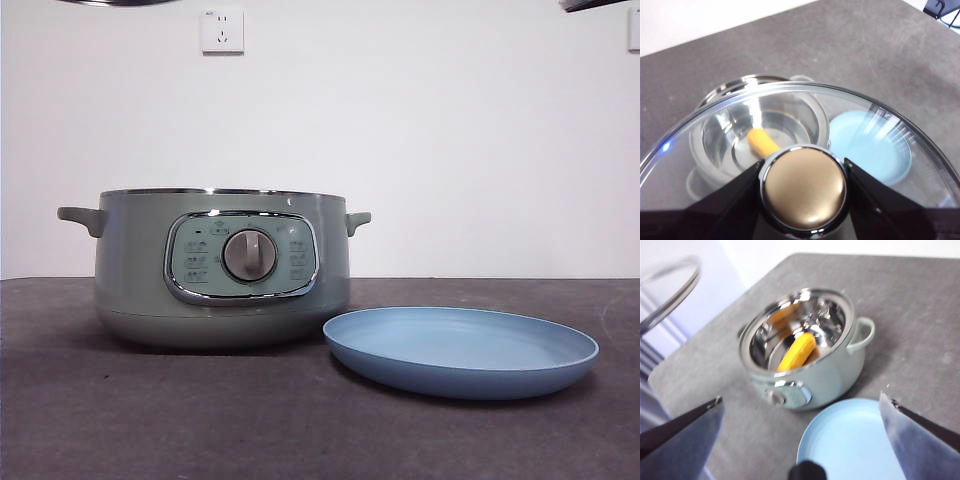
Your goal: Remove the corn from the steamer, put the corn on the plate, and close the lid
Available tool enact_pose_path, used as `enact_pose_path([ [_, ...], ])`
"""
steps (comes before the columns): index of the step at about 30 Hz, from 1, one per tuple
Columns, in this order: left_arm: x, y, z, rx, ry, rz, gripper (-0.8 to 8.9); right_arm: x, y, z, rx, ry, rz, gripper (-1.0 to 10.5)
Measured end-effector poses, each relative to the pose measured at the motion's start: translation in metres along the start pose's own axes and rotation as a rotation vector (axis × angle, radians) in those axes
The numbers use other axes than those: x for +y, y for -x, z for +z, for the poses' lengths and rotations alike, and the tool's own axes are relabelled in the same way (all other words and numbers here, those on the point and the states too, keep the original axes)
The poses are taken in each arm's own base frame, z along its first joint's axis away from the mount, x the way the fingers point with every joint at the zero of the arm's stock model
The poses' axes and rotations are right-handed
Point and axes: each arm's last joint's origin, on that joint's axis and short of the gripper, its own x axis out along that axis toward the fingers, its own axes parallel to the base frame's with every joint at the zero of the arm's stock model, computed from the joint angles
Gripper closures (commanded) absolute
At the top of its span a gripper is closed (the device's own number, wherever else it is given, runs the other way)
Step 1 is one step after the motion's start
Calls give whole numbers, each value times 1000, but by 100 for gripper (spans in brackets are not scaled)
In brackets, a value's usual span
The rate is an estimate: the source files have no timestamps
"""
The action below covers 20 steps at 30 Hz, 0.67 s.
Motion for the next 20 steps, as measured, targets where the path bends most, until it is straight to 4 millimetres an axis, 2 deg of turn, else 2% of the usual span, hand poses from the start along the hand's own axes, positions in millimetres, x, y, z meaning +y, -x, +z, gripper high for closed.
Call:
enact_pose_path([
  [6,-7,20,-11,19,-9,-1,821,-3,-27,6,-12,-43,-30,411],
  [14,-13,40,-25,-9,-18,3,821,7,-89,11,55,-49,-51,411],
  [20,-16,40,-51,20,-4,8,821,21,-135,37,81,-17,-41,411],
])
